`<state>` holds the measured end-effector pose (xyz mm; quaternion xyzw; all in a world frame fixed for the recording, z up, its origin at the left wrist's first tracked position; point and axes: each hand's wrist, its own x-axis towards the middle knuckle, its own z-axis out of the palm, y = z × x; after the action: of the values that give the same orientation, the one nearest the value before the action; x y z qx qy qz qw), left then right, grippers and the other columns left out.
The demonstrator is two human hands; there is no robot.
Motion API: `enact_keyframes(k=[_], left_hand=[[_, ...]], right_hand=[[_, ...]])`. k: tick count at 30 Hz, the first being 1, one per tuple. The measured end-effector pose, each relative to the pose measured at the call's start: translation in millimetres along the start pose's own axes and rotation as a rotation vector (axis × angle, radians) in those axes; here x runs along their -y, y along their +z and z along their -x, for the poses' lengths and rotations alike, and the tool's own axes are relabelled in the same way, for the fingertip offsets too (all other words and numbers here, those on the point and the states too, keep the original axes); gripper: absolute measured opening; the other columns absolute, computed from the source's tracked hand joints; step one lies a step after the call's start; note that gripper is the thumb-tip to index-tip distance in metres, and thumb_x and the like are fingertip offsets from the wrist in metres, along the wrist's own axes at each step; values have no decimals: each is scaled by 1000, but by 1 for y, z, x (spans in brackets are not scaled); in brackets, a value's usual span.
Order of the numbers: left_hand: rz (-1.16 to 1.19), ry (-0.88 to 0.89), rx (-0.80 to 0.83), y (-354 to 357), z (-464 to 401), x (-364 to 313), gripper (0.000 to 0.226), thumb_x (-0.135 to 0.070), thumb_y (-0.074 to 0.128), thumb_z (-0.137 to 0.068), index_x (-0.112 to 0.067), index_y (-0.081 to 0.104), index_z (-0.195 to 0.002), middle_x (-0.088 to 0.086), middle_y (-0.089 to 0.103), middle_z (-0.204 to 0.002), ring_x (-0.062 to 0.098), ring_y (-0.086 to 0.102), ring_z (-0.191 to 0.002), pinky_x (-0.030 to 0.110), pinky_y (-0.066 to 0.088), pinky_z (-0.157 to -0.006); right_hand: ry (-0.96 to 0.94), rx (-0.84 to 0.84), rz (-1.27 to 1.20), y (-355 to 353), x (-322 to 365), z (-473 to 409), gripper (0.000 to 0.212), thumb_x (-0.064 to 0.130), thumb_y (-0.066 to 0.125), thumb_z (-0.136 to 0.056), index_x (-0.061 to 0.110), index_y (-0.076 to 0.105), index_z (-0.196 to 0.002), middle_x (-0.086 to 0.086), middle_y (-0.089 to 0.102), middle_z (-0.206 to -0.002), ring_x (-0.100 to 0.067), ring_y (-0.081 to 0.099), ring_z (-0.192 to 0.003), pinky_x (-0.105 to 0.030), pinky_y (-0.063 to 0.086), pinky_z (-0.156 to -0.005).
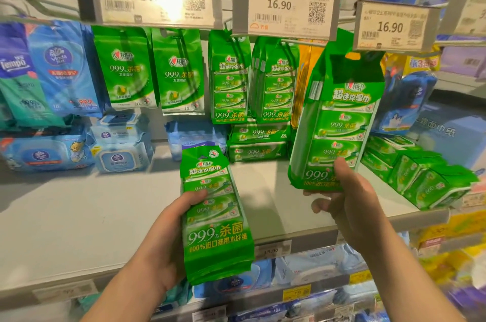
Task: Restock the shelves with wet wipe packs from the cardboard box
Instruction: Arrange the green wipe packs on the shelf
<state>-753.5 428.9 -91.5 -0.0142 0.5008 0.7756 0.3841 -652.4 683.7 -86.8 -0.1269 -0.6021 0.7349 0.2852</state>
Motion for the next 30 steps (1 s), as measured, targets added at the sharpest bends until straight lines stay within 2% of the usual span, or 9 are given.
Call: enact_keyframes(k=[2,5,9,10,12,14,20,25,30], left_hand=[[8,9,-4,-1,-1,-1,44,-34,66,-71,-10,72,-107,20,74,-101,35,72,-75,44,54,-77],[24,44,-20,3,-1,-5,40,-31,65,-71,-8,73,-103,20,75,-96,35,73,-71,42,54,-73],[14,105,-46,4,-4,-12,24,-22,56,-84,-4,70,-92,19,74,-75,30,71,-54,34,56,-45],[14,105,-52,2,-5,-13,25,-22,54,-87,-3,70,-91,19,74,-76,30,71,-55,33,56,-46],[30,84,-31,-1,-4,-11,31,-29,58,-83,-5,75,-93,20,75,-88,33,73,-65,38,58,-63],[50,66,-10,-6,-2,-9,35,-37,61,-76,-10,80,-89,20,74,-97,35,73,-73,43,54,-76],[81,74,16,-10,-1,-14,37,-42,61,-78,-12,81,-88,20,74,-101,36,72,-77,46,53,-80],[108,71,27,-12,1,-17,36,-42,63,-77,-13,80,-88,19,74,-102,36,72,-80,47,53,-84],[125,84,12,-12,3,-20,38,-43,60,-82,-12,80,-89,19,74,-99,36,72,-78,46,53,-83]], right_hand=[[19,0,-53,3,-7,-1,72,56,67,-85,0,56,-130,-19,73,-102,-30,62,-64,-34,42,-46],[-43,15,-89,12,-9,-7,71,54,63,-87,1,51,-132,-22,69,-108,-27,54,-57,-36,42,-48],[-49,-22,-46,23,-5,-22,43,37,46,-107,-3,56,-119,-25,61,-96,-27,48,-56,-36,41,-48],[-44,-40,-49,25,-4,-27,40,36,46,-108,-2,57,-113,-24,59,-92,-26,48,-54,-36,41,-48],[-37,-76,-53,30,-1,-36,37,39,49,-107,3,56,-105,-21,57,-82,-23,47,-48,-34,41,-48],[-17,-89,-44,34,1,-45,40,44,51,-105,4,54,-105,-14,53,-72,-19,45,-45,-33,42,-48],[32,-124,-58,45,5,-74,44,50,60,-99,7,52,-107,-5,56,-64,-14,48,-44,-27,45,-46],[37,-191,10,54,1,-91,90,60,64,-92,-3,34,-149,-10,65,-73,-15,59,-49,-26,51,-47],[32,-246,63,60,0,-99,79,58,59,-96,-1,35,-143,-12,62,-74,-13,57,-46,-25,50,-45]])
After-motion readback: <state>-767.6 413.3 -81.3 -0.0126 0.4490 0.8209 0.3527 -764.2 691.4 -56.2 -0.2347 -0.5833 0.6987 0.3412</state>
